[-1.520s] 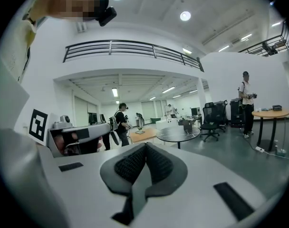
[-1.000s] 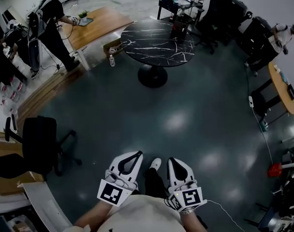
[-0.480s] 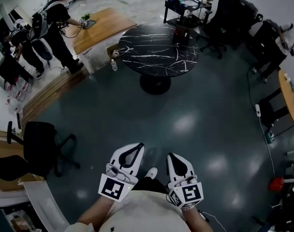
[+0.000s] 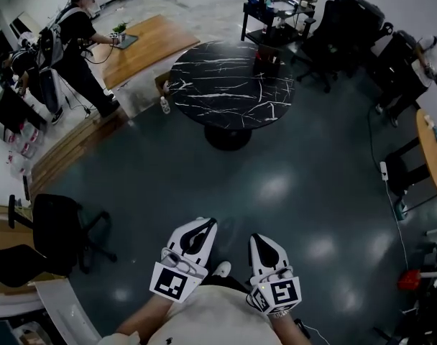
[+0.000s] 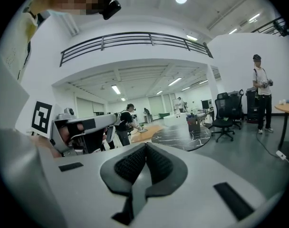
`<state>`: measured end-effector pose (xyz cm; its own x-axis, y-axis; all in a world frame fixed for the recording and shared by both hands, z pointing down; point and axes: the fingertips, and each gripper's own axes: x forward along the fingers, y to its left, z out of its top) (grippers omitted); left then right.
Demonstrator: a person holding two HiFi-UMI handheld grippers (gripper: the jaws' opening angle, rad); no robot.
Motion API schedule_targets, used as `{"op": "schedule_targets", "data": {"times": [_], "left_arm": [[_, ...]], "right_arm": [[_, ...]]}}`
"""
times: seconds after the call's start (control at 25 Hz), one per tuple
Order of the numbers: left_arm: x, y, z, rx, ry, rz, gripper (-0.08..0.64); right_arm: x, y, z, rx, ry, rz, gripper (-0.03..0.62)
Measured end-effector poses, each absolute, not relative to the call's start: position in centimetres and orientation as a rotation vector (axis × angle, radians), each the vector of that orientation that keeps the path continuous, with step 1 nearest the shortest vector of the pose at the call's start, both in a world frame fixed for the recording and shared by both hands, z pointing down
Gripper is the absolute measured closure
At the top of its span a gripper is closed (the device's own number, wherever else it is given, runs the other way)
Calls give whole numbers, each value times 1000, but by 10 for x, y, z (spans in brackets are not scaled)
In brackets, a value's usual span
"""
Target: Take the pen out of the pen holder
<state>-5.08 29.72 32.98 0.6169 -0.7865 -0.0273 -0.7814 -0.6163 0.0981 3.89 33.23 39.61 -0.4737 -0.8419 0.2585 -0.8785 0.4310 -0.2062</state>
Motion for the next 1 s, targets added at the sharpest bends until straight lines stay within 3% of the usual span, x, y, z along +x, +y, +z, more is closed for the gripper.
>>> {"op": "schedule_targets", "data": {"times": [1.0], "left_arm": [[-86, -19, 336, 2813, -1124, -149, 548]], "right_arm": [[27, 32, 380, 1791, -2343, 424, 574]]}}
